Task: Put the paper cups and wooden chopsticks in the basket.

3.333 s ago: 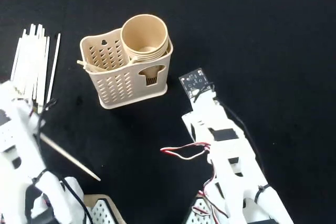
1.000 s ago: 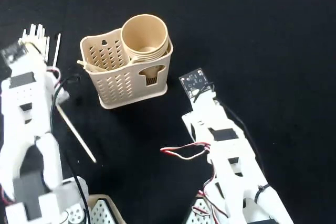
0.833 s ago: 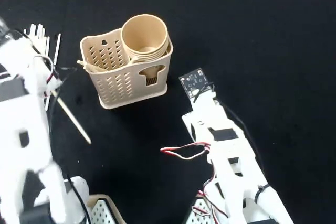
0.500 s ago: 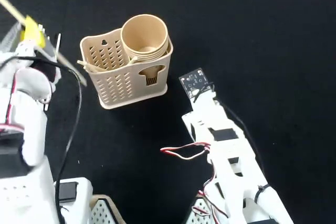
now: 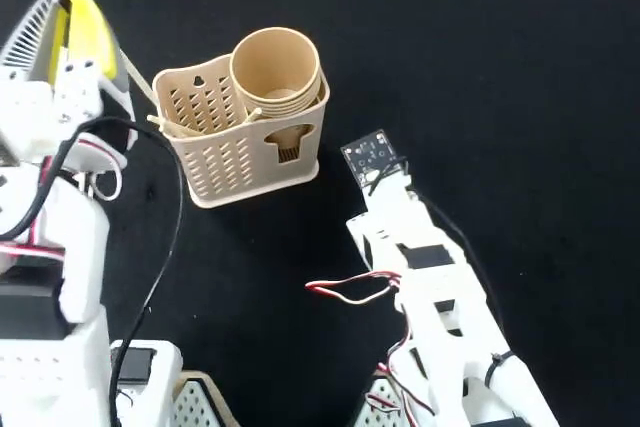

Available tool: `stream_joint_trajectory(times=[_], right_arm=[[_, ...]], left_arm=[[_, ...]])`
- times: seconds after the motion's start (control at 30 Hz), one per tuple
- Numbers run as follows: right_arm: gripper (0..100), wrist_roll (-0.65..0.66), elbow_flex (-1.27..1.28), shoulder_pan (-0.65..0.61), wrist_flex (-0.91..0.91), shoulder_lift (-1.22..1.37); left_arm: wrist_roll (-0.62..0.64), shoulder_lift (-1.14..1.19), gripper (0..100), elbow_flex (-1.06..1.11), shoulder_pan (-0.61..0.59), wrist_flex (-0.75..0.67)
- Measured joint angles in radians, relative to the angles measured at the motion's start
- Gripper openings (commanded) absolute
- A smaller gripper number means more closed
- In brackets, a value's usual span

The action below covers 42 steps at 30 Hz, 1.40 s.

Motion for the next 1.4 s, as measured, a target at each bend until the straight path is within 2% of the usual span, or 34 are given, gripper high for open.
stream_joint_trajectory(times=[0.13,0.33,0.47,0.6,0.83,1.0,1.17,1.4], right_arm=[[1.3,0.0,0.0,0.0,0.0,0.0],[1.3,0.0,0.0,0.0,0.0,0.0],[1.3,0.0,0.0,0.0,0.0,0.0],[1.3,0.0,0.0,0.0,0.0,0.0],[1.3,0.0,0.0,0.0,0.0,0.0],[1.3,0.0,0.0,0.0,0.0,0.0],[1.3,0.0,0.0,0.0,0.0,0.0],[1.3,0.0,0.0,0.0,0.0,0.0]], left_arm=[[0.0,0.002,3,0.133,0.0,-0.009],[0.109,-0.003,4,0.387,0.0,-0.198],[0.118,-0.003,14,0.43,0.0,-0.206],[0.121,-0.003,24,0.43,0.0,-0.135],[0.126,-0.035,23,0.347,-0.003,0.071],[0.126,-0.009,21,0.147,-0.164,0.295],[0.095,0.203,21,-0.012,-0.339,0.443],[-0.141,0.631,21,-0.206,-0.37,0.617]])
